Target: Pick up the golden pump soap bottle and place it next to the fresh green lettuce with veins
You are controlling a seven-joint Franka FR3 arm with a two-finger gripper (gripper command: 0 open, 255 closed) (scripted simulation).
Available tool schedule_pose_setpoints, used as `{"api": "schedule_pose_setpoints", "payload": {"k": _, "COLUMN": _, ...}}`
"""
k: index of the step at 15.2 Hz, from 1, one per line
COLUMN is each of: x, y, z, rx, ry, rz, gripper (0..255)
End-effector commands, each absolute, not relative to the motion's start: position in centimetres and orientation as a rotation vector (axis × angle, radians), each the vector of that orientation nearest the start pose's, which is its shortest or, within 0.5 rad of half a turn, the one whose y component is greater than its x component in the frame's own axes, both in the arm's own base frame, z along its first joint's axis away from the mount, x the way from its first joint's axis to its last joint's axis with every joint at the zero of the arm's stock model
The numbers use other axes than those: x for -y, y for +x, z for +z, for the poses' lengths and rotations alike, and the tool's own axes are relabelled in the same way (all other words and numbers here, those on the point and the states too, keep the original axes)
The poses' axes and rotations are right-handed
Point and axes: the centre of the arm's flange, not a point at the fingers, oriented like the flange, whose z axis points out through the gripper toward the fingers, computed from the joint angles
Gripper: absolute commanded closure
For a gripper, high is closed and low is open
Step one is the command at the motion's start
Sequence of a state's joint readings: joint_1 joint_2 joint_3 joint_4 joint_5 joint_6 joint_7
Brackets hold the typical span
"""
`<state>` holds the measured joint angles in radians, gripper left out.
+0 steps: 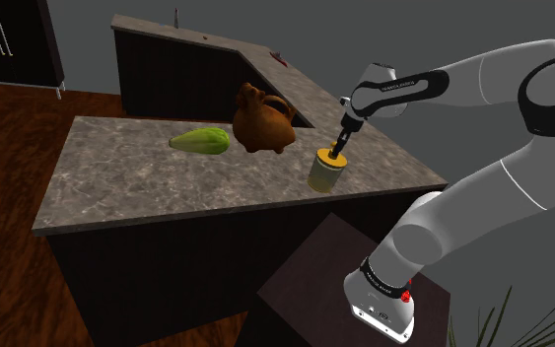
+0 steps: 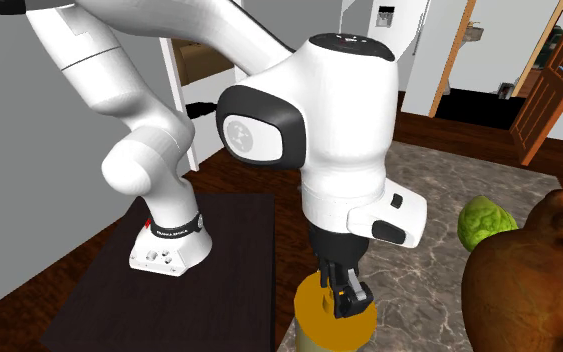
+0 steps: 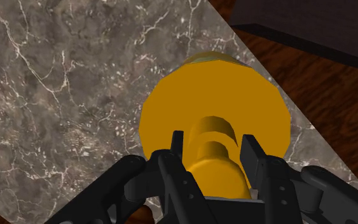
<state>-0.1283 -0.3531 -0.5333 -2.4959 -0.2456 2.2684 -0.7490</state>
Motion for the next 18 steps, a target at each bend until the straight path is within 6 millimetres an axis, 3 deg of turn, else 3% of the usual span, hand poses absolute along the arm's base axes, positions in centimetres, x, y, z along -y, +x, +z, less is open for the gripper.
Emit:
{"api": "schedule_pose_setpoints", "payload": {"k": 1, "x": 27.6, "y": 34.4, "z": 40.3, "rx": 0.412, "ry": -3.187, "rz": -0.097, "gripper": 255}}
{"api": "schedule_pose_setpoints", "payload": {"k": 4, "x": 27.6, "y": 34.4, "z": 40.3, "rx": 0.412, "ry": -3.187, "rz": -0.097, "gripper": 255}}
{"api": "schedule_pose_setpoints", "payload": {"k": 18, "x": 27.6, "y": 34.4, "z": 47.7, "rx": 0.412, "ry": -3.187, "rz": -0.097, "gripper": 255}}
